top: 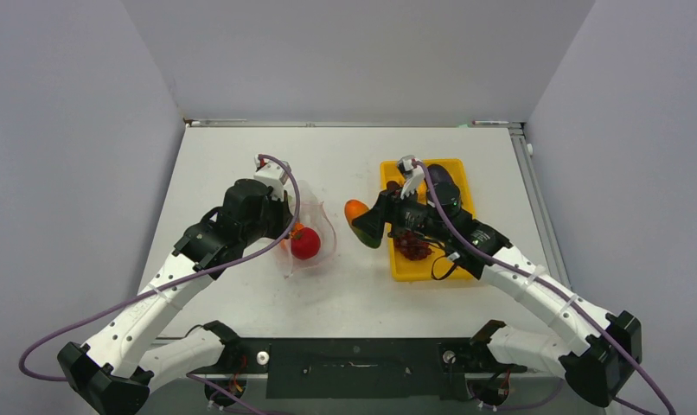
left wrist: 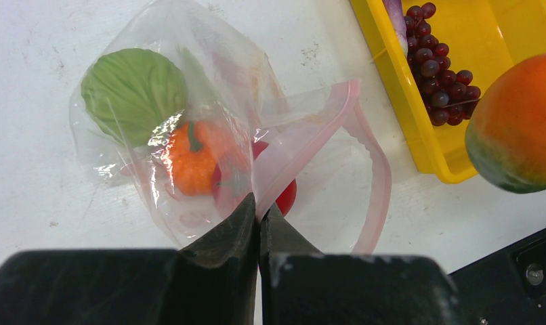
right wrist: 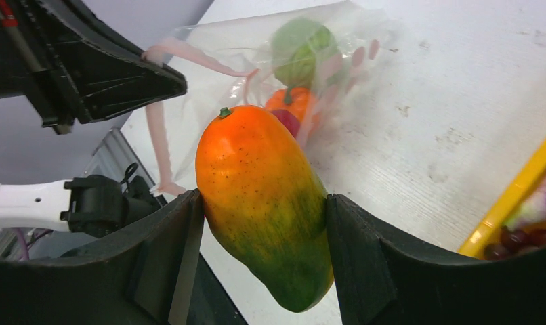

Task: Place the food in the zip-top bag and seal the zipper
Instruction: Place the fake fruit in the zipper food storage bag.

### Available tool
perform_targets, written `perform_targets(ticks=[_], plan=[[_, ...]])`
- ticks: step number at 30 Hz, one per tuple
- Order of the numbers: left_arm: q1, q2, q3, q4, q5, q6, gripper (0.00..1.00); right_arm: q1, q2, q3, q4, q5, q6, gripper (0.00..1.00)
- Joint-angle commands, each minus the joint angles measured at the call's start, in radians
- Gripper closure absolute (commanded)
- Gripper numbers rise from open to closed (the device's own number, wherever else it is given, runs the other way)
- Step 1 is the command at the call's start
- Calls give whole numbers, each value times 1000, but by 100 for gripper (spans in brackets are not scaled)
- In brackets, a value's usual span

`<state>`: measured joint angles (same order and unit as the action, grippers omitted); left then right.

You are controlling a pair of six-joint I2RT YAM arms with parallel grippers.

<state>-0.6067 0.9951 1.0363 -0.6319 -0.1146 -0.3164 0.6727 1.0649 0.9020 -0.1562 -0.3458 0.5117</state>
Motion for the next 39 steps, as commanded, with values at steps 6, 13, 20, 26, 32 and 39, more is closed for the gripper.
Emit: perform_targets(ticks=[6, 13, 20, 26, 32, 39], plan=[[5, -10, 11, 40, 12, 8, 100, 73, 78, 61, 193, -135, 27, 85], [5, -9, 10, 41, 11, 9, 100, 169, 157, 108, 238, -134, 27, 84], [5, -10, 11, 40, 12, 10, 100, 241, 231, 148, 248, -71, 18, 81], [5, -12, 11, 40, 14, 10, 100, 248, 285, 163, 254, -31, 31, 77], [5, -16, 10, 40, 15, 10, 100, 253, 335, 167, 248, 22, 48, 69], [5, -17, 9, 48, 38, 15, 100, 263, 385, 205, 206, 100, 68, 51]])
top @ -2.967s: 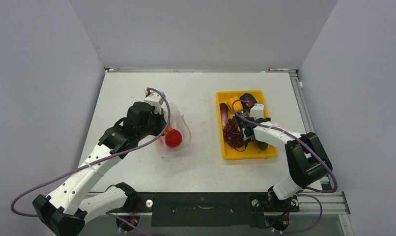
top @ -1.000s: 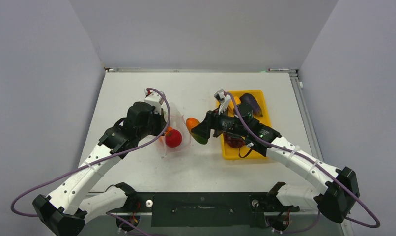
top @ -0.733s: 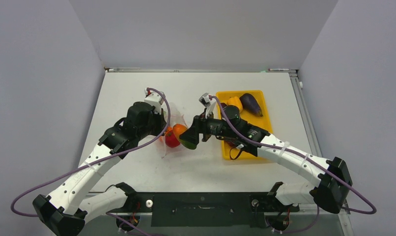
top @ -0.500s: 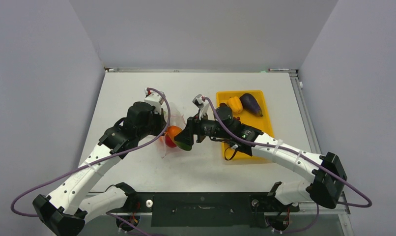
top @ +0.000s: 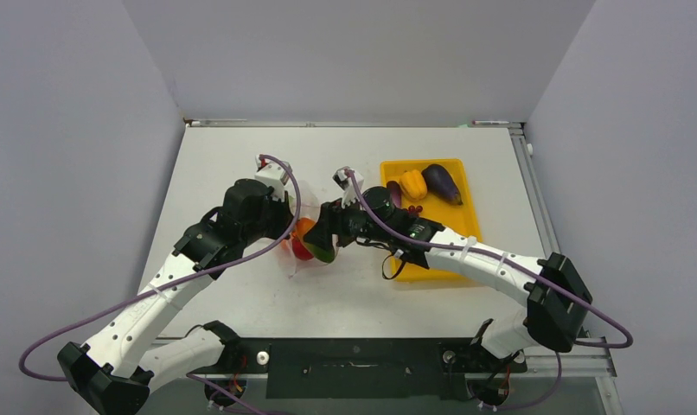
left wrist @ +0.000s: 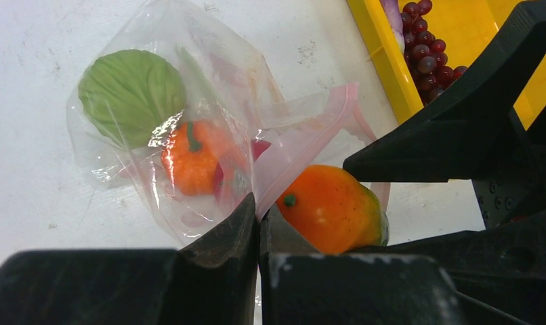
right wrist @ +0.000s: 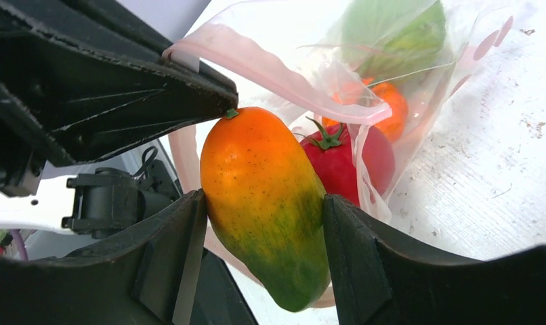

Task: Place the food in the zip-top bag and seal the zipper
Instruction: Place the fake fruit in the zipper food storage bag.

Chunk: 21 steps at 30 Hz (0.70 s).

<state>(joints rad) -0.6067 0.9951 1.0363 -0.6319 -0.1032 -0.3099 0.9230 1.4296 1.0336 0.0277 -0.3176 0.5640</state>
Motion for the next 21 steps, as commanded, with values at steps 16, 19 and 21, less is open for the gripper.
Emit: perform_targets(ticks=[16, 19, 21], plan=[[6, -13, 10, 42, 26, 11, 100, 28, 15, 96, -5, 153, 23, 7], [5, -12, 11, 41, 21, 9, 100, 29, -19, 85, -23, 156, 15, 7], [6, -12, 10, 43, 18, 8, 100, 31, -47, 75, -46, 159, 9, 7]])
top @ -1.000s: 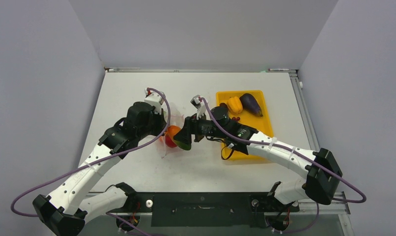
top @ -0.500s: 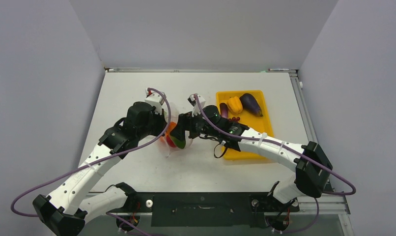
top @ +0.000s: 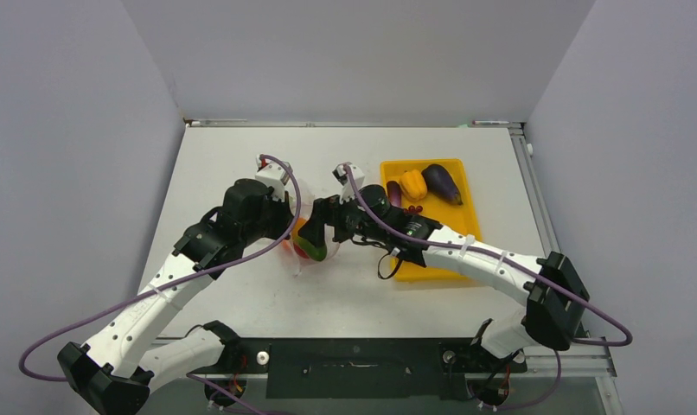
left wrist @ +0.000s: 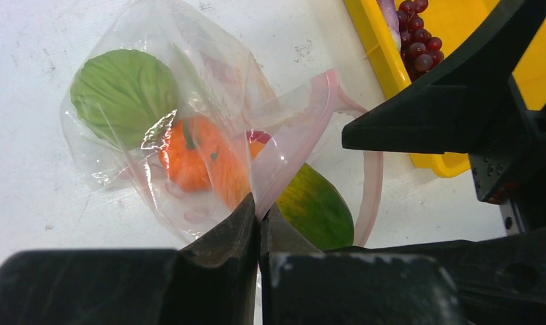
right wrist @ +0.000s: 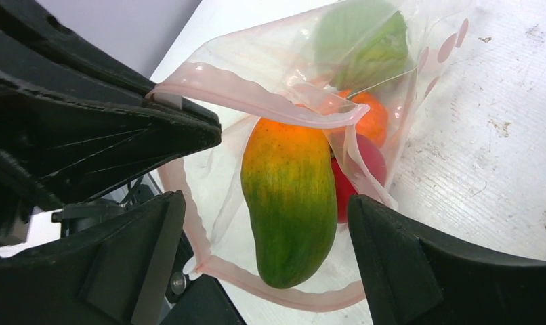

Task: Place the food in the zip-top bag and seal the zipper
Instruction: Place the fake fruit in the zipper food storage bag, then adjust the zipper food storage bag at the center of the board.

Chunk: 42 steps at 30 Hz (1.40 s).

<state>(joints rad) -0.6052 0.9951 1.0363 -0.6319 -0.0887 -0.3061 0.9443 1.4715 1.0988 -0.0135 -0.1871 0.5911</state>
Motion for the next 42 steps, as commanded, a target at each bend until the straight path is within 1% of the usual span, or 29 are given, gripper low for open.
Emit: perform_targets(ticks=[1, 5, 10, 16, 23, 37, 42], plan=[[4, -11, 11, 42, 2, 4, 100, 12, -104, 5, -21, 34, -23, 7], [4, -9, 11, 42, 3, 4, 100, 15, -172, -32, -65, 70, -26, 8], [4, -5, 10, 42, 7, 4, 100, 19, -222, -81, -115, 108, -7, 14], [4, -1, 11, 43, 8, 3, 100, 28, -247, -168, -103, 131, 62, 22], [4, 0, 11, 42, 9, 2, 100, 38, -204, -232, -50, 147, 143, 34], [3, 2, 10, 41, 12, 4, 100, 42, -95, -219, 27, 183, 185, 56], [3, 1, 11, 41, 10, 4, 100, 42, -67, -209, 50, 184, 192, 61]])
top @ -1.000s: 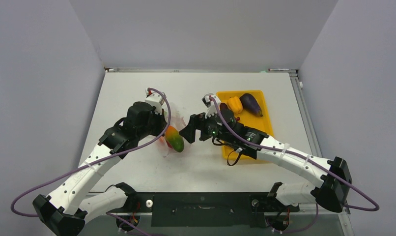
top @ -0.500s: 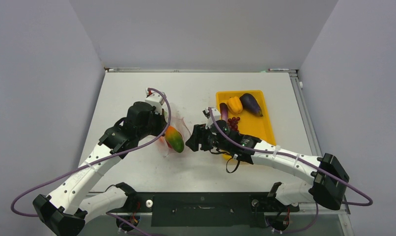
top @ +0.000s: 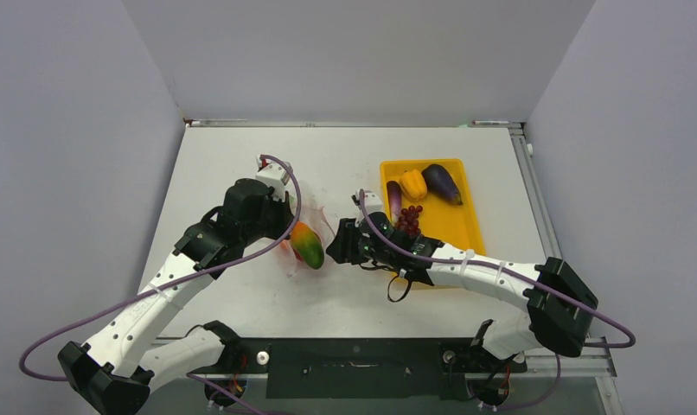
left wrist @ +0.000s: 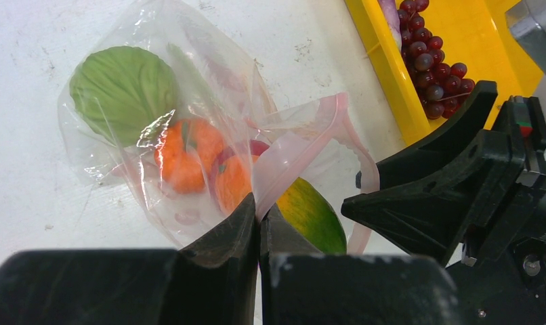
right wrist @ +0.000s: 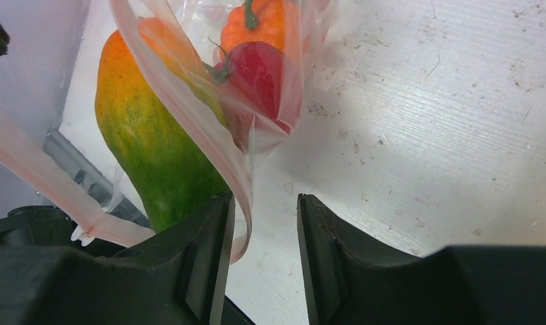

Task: Place the food in the zip-top bag and seal the zipper
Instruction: Adjust the zipper food storage bag at the center of the board.

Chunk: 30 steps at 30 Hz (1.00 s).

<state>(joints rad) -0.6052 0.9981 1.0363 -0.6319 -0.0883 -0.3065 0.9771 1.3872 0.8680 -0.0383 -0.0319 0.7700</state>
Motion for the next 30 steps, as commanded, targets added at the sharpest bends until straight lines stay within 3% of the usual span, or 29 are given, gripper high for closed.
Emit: perform_targets(ticks=[1, 9, 15, 30], plan=[[4, -2, 10, 41, 10, 4, 100, 8, 22, 23, 80, 27, 16, 62], [3, -6, 11, 40, 5, 4, 100, 10, 32, 21, 105, 7, 29, 72], [4, -10, 10, 39, 1, 3, 100, 12, 26, 22, 118, -1, 34, 94], [1, -45, 103, -50, -7, 19, 100, 12, -109, 185, -94, 103, -113, 95]])
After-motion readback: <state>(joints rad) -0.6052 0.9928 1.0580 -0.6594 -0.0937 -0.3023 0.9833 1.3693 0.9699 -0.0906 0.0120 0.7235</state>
